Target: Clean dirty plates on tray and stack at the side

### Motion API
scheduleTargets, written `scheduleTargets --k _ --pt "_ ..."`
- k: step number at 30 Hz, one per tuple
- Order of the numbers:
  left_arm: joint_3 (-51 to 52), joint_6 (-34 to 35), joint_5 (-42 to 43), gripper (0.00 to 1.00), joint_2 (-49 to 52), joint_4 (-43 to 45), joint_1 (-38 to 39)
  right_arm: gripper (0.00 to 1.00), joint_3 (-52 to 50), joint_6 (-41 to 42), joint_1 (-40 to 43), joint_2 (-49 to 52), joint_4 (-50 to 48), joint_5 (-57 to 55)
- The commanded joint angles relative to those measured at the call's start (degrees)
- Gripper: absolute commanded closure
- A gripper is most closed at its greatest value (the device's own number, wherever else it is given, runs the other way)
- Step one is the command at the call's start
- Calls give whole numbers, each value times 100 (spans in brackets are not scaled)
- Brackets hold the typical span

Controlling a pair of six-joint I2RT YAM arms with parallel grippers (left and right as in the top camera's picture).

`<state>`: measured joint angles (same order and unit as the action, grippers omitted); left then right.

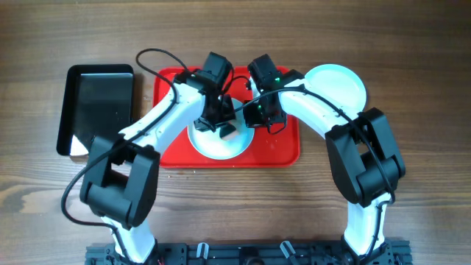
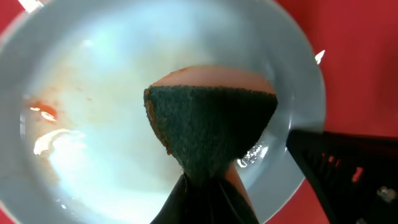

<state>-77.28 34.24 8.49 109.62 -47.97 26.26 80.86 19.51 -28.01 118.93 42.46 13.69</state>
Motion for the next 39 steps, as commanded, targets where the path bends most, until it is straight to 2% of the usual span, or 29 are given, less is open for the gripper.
scheduleTargets --k 1,6,8,11,13,15,18,24,27,31,34,39 --pt "46 52 146 96 208 -24 87 96 299 -153 11 26 485 -988" --pt "46 50 149 96 345 514 153 96 754 -302 11 -76 927 -1150" --pt "46 -199 33 96 452 734 205 96 754 -313 4 -76 1019 -1156" --pt "46 -417 -1121 96 496 446 173 96 754 -361 -33 -76 1189 -1519" --pt "46 -859 -1235 96 496 393 48 96 754 -365 -33 -79 1241 -1519" --pt "46 -872 -1443 96 496 310 -203 96 754 -404 -33 -81 1327 -1517" --pt "44 -1316 -1447 96 494 164 -640 96 754 -433 -33 -81 1351 -1517" --pt "-164 -1231 -1652 96 374 -33 -903 96 754 -420 -33 -81 1325 -1565" --pt "-483 -975 -1528 96 -90 -201 -903 96 763 -385 -33 -87 1311 -1971" --pt "-542 -975 -1152 96 -922 -208 -918 96 951 -393 -33 -98 1316 -1993" --pt "-511 -715 -1132 96 -944 -431 -918 96 1497 -782 -33 -120 1587 -2247" --pt "-431 -678 -1091 96 -933 -745 -927 96 2721 -1303 -61 -186 2326 -3654"
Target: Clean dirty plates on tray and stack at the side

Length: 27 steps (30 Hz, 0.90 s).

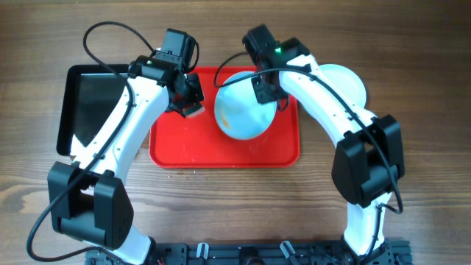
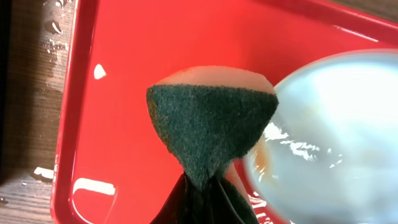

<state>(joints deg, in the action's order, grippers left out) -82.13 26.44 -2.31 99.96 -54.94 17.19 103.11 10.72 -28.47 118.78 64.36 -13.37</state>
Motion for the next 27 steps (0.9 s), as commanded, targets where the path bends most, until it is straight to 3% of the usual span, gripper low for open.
scheduleTargets --k 1,5,9,17,23,27 --pt "55 103 -11 96 33 -74 -22 96 603 -599 -24 -216 170 -1088" --pt "59 103 -11 96 35 -129 -22 96 693 -1408 -289 -393 369 -2122" --pt "59 103 61 96 35 -131 -22 96 693 -1705 -857 -393 417 -3438" --pt "490 103 55 96 35 24 -66 96 693 -2726 -1943 -393 -525 -5418" --pt "527 101 299 96 35 42 -396 96 691 -2393 -1878 -393 -507 -5012" --pt "527 96 428 96 33 44 -472 96 691 -2011 -1255 -393 -310 -3158"
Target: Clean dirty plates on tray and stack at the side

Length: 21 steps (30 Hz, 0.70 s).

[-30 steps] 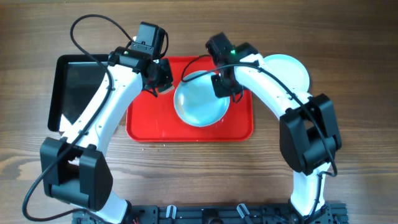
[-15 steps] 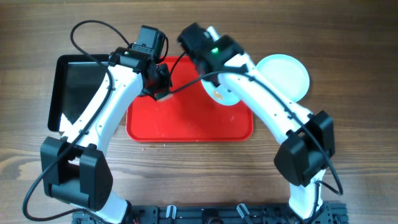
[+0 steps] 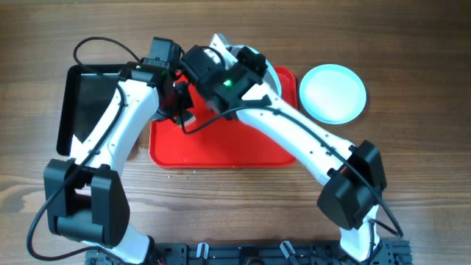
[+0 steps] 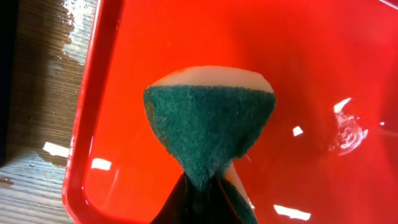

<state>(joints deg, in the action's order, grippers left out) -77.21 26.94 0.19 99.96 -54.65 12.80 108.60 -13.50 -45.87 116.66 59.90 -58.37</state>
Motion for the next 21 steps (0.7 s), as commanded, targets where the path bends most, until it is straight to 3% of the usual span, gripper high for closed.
scheduleTargets --k 1,2,4,7,11,17,21 --pt "35 46 199 96 33 15 -33 96 142 627 734 -181 271 1871" --pt "35 46 197 96 33 15 -33 96 142 774 927 -181 391 2247" --pt "35 24 413 96 33 17 -33 96 142 874 1580 -181 769 4122" --pt "35 -323 1576 96 33 175 -4 96 -7 1139 2291 -179 828 6142" --pt "35 -256 2223 96 33 551 293 96 -887 1805 2559 -177 284 6234" --pt "50 61 1803 96 35 811 1158 96 -2243 2594 2483 -177 -857 6015" --pt "494 400 1276 96 35 1211 1436 96 -2382 2717 2483 -177 -885 6019"
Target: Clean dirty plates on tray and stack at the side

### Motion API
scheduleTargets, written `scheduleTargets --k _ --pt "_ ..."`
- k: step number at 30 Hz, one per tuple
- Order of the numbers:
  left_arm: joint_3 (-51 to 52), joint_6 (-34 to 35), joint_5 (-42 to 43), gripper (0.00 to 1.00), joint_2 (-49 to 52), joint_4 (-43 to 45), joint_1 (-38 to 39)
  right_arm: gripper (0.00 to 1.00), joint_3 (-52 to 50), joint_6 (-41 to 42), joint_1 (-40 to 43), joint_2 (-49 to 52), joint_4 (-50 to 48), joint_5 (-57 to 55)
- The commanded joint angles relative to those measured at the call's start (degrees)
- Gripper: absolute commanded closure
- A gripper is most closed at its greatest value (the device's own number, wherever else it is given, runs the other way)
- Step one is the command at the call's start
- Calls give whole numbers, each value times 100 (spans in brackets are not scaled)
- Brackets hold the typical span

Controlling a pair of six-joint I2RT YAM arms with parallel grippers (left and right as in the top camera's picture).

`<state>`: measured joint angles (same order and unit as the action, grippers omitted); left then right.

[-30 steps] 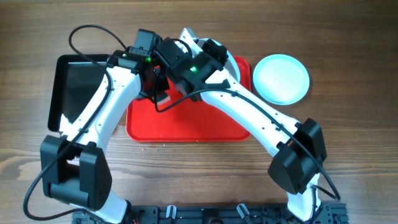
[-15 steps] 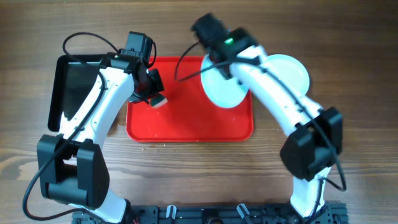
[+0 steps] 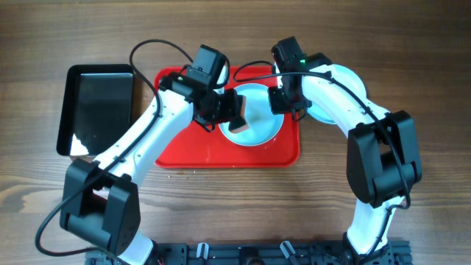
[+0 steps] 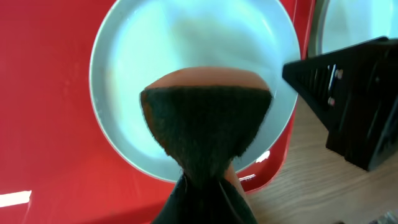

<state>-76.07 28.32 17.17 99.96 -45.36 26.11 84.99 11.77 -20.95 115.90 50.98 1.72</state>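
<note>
A light blue plate (image 3: 261,126) (image 4: 174,50) lies in the right half of the red tray (image 3: 176,143) (image 4: 43,93). My left gripper (image 3: 224,116) (image 4: 205,193) is shut on a green and orange sponge (image 4: 205,124), held just over the plate's left part. The right gripper (image 3: 282,101) (image 4: 292,71) is at the plate's right rim, one finger lying over the edge, apparently clamped on it. A second light blue plate (image 3: 352,77) (image 4: 348,22) sits on the table right of the tray, partly under the right arm.
A black tray (image 3: 99,103) stands on the wooden table left of the red one. Water drops glisten on the red tray's surface. Both arms crowd over the red tray's upper half.
The right arm was stretched left across the tray's top with the plate raised; the plate now lies in the tray. My left gripper moved with the sponge from the tray's left part onto the plate.
The sponge was on the plate in the tray, the right gripper at its rim. Then the right gripper held the plate tilted up while the sponge hung over the tray's left corner. It then reached left with the plate. Now the plate is back under the sponge.
</note>
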Motion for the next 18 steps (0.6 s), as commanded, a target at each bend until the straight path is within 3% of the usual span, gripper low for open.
scheduleTargets --k 1,10,18 --pt "507 262 -424 96 57 442 101 96 -22 188 -9 -101 24 15" --pt "804 177 -772 96 848 1121 87 96 -22 173 -9 -101 98 116" --pt "804 177 -2367 96 892 1338 -155 96 -22 125 -9 -101 195 114"
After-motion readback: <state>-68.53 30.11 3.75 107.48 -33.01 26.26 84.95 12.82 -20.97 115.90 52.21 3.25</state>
